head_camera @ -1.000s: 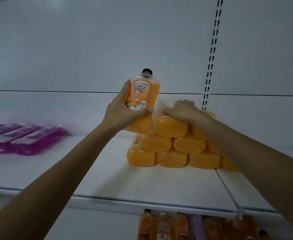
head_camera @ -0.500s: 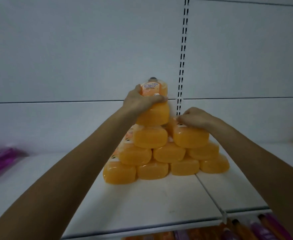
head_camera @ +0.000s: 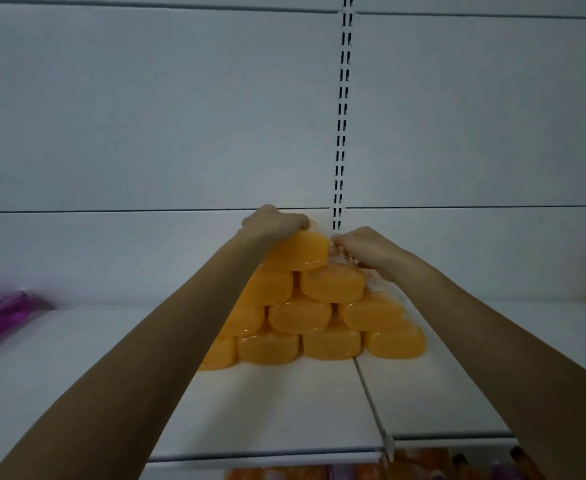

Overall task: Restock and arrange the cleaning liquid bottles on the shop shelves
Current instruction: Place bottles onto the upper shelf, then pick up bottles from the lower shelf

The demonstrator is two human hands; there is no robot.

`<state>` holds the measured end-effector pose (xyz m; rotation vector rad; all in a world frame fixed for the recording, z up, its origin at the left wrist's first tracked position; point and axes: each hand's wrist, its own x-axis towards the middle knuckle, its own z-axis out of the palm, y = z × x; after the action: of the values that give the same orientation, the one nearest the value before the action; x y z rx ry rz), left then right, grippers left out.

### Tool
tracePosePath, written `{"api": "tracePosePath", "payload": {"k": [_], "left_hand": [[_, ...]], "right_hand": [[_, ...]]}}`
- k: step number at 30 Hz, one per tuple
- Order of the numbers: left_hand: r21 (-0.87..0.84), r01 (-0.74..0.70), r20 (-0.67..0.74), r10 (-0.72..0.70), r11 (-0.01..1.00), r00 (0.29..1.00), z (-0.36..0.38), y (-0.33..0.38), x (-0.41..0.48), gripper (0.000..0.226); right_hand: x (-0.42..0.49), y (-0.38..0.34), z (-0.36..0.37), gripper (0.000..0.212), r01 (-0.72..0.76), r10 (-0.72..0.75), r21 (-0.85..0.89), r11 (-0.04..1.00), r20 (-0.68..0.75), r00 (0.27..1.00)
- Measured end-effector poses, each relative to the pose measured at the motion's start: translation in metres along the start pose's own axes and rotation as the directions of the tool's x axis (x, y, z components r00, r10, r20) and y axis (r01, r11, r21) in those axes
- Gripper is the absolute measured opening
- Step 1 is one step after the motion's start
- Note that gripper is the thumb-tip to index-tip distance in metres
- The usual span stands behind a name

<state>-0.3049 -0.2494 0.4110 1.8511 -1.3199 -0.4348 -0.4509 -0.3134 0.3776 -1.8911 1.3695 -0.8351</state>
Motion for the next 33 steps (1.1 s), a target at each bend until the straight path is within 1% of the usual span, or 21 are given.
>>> {"api": "tracePosePath", "payload": {"k": [2, 3, 4, 5, 6, 7, 9, 13, 15, 18, 20, 25, 29, 33], "left_hand": [[-0.018, -0.031, -0.163, 0.028, 0.999, 0.986, 0.007, -0.001, -0.004, 0.053], [0.012, -0.080, -0.255, 0.080, 0.997, 0.964, 0.008, -0.002, -0.008, 0.050], [0.062, -0.152, -0.323, 0.164, 0.986, 0.932, 0.009, -0.001, -0.013, 0.049], [0.114, -0.242, -0.362, 0.268, 0.963, 0.893, 0.009, 0.001, -0.019, 0.046], [0.159, -0.333, -0.362, 0.369, 0.929, 0.856, 0.009, 0.005, -0.027, 0.044], [0.191, -0.415, -0.338, 0.457, 0.889, 0.823, 0.008, 0.011, -0.036, 0.042], [0.219, -0.507, -0.268, 0.551, 0.834, 0.790, 0.013, 0.022, -0.054, 0.041], [0.184, -0.547, -0.184, 0.575, 0.817, 0.797, 0.041, 0.029, -0.088, 0.039], [0.188, -0.565, -0.142, 0.591, 0.803, 0.794, 0.061, 0.029, -0.100, 0.039], [0.123, -0.594, -0.050, 0.603, 0.795, 0.796, 0.092, 0.038, -0.115, 0.040], [0.062, -0.620, 0.005, 0.621, 0.782, 0.784, 0.112, 0.052, -0.126, 0.040], [-0.051, -0.685, 0.167, 0.683, 0.727, 0.711, 0.168, 0.078, -0.159, 0.038], [-0.179, -0.663, 0.283, 0.684, 0.727, 0.673, 0.208, 0.076, -0.191, 0.036], [-0.249, -0.663, 0.358, 0.703, 0.706, 0.614, 0.245, 0.059, -0.222, 0.034]], "right_hand": [[-0.003, 0.006, -0.001, 0.042, 0.027, -0.026, 0.026, 0.999, -0.008, 1.000], [-0.004, 0.009, -0.002, 0.040, 0.042, -0.041, 0.051, 0.998, -0.023, 0.999], [-0.005, 0.012, -0.003, 0.036, 0.057, -0.053, 0.079, 0.995, -0.047, 0.997], [-0.006, 0.015, -0.005, 0.031, 0.075, -0.067, 0.101, 0.992, -0.078, 0.995], [-0.009, 0.017, -0.008, 0.028, 0.095, -0.083, 0.108, 0.990, -0.111, 0.990], [-0.011, 0.020, -0.012, 0.031, 0.115, -0.100, 0.102, 0.988, -0.143, 0.985], [-0.019, 0.029, -0.021, 0.045, 0.131, -0.117, 0.066, 0.989, -0.191, 0.975], [-0.043, 0.051, -0.044, 0.055, 0.159, -0.165, -0.044, 0.986, -0.263, 0.951], [-0.059, 0.066, -0.058, 0.056, 0.144, -0.157, -0.068, 0.987, -0.284, 0.946], [-0.088, 0.098, -0.086, 0.057, 0.074, -0.094, -0.075, 0.994, -0.321, 0.942], [-0.108, 0.121, -0.112, 0.057, 0.017, -0.046, -0.081, 0.997, -0.376, 0.926], [-0.174, 0.175, -0.173, 0.057, -0.160, 0.092, -0.087, 0.983, -0.519, 0.850], [-0.232, 0.212, -0.196, 0.056, -0.311, 0.207, -0.089, 0.946, -0.573, 0.793], [-0.278, 0.247, -0.202, 0.053, -0.397, 0.278, -0.071, 0.915, -0.603, 0.748]]}}
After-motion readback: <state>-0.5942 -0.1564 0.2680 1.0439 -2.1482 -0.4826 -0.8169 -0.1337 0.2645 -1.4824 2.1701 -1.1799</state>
